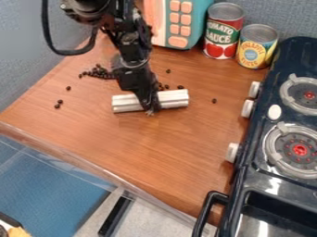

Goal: Sweep into pile

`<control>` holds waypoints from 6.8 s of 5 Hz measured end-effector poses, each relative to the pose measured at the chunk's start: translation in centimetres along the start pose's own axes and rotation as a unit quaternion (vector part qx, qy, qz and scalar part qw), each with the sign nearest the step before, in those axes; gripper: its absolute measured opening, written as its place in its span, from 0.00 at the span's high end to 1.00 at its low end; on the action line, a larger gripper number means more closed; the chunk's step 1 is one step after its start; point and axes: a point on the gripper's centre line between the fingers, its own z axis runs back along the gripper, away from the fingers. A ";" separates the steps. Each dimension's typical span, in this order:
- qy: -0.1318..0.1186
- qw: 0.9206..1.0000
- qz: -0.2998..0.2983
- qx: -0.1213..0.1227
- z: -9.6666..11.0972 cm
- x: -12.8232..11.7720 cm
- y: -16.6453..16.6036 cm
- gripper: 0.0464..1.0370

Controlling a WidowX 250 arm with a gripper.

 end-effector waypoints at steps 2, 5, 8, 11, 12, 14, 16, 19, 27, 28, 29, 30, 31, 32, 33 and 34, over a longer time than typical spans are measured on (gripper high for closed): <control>-0.003 1.000 0.014 -0.005 -0.5 -0.4 -2.2 0.66; -0.015 1.000 -0.002 0.005 -0.3 0.4 -3.1 0.66; 0.020 0.993 -0.114 0.029 4.1 1.8 -2.4 0.66; 0.047 0.965 -0.258 0.019 8.6 7.0 2.6 0.66; 0.037 0.967 -0.250 0.022 7.5 10.0 2.6 0.66; -0.004 0.974 -0.224 0.034 4.4 14.5 0.7 0.66; -0.035 0.973 -0.225 0.039 3.0 16.6 -1.6 0.66; -0.030 0.959 -0.280 0.034 1.7 12.6 -4.6 0.66; 0.032 0.968 -0.249 -0.003 4.8 4.1 -7.1 0.66; 0.060 0.967 -0.247 -0.031 9.2 2.7 -6.4 0.66; 0.076 0.964 -0.252 -0.034 10.9 2.2 -5.0 0.66; 0.087 0.926 -0.367 0.024 10.7 -0.5 -2.0 0.66; 0.086 0.870 -0.479 0.078 8.7 -3.4 0.7 0.66; 0.069 0.798 -0.590 0.104 7.4 -6.0 3.0 0.66; 0.069 0.720 -0.679 0.123 5.7 -7.9 4.2 0.66; 0.083 0.635 -0.756 0.134 3.7 -9.6 4.7 0.66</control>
